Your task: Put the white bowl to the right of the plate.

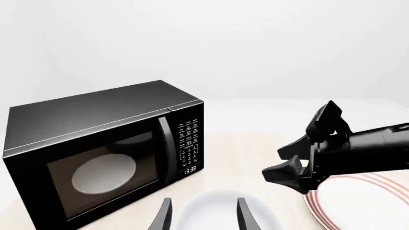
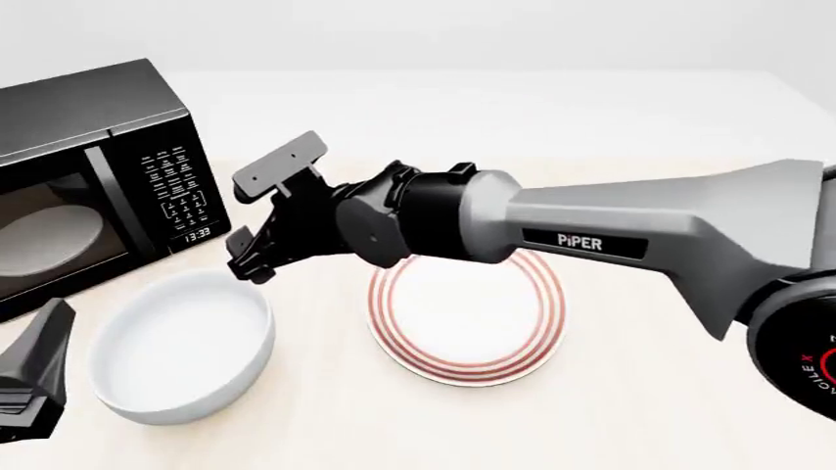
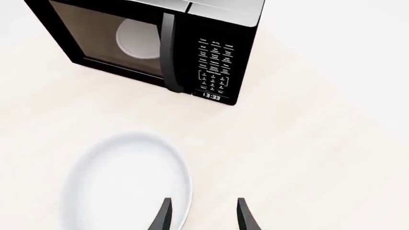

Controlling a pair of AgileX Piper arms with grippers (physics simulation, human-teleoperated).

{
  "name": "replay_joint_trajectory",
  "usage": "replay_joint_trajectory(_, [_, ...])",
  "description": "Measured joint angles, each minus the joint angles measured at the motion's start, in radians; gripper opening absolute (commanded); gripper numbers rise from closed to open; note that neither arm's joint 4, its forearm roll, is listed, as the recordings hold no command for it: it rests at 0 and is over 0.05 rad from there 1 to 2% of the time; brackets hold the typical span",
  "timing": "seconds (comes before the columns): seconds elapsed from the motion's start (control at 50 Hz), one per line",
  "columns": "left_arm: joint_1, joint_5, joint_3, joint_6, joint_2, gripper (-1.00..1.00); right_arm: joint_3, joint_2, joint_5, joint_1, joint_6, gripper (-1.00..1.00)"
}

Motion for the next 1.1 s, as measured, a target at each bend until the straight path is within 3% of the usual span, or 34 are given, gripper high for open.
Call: replay_joint_trajectory(1.1, [0.0, 0.0, 0.0, 0.0, 0.0, 1.0, -0.034, 0.16, -0.08, 0.013, 0.139, 1.0])
